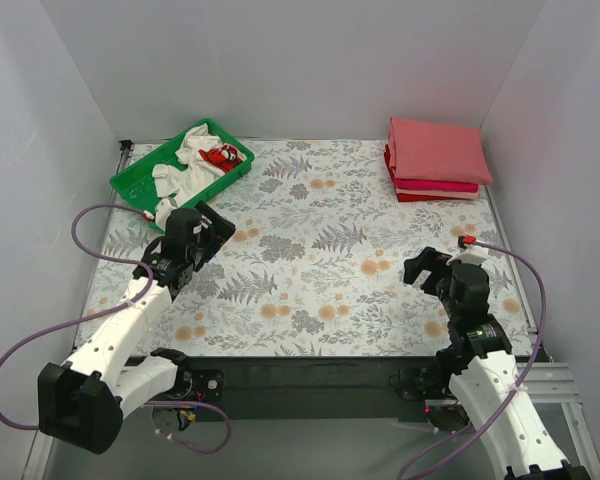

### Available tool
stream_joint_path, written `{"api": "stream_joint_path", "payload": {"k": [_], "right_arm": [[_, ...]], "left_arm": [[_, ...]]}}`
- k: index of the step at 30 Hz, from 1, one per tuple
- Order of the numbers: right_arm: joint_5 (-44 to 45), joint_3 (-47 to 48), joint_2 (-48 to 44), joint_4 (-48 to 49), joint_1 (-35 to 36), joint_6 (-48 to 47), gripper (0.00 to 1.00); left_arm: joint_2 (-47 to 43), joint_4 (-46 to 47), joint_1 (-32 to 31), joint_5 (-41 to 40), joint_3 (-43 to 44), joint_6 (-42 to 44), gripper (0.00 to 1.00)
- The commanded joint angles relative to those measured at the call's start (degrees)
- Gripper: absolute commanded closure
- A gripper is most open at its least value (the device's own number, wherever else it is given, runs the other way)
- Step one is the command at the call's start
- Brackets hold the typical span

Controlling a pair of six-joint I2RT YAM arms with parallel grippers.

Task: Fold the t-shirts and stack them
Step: Grab the tshirt from the pile

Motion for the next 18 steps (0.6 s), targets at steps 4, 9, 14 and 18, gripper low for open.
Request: {"api": "stream_joint_path", "payload": {"k": [4,9,14,18], "right_arm": [[-2.3,4.1,-0.1,-0.2,0.0,-1.7,0.02],[-3.6,4.1,0.6,-0.1,0.0,-2.5,0.02],[-5.6,2.8,2.2,0.5,0.1,-3.7,0.02],[-6.5,1.5,2.7,1.3,0.1,-4.6,0.02]], "left_arm": [[7.0,6.1,-0.1,-15.9,7.2,7.1,0.04],[15.2,13.0,0.4,-22.8,15.0,17.0,0.02],[26.2,23.1,3.5,-26.8,19.8,26.8,0.02],[36.1,27.9,7.9,-22.7,27.5,33.3,0.02]]}}
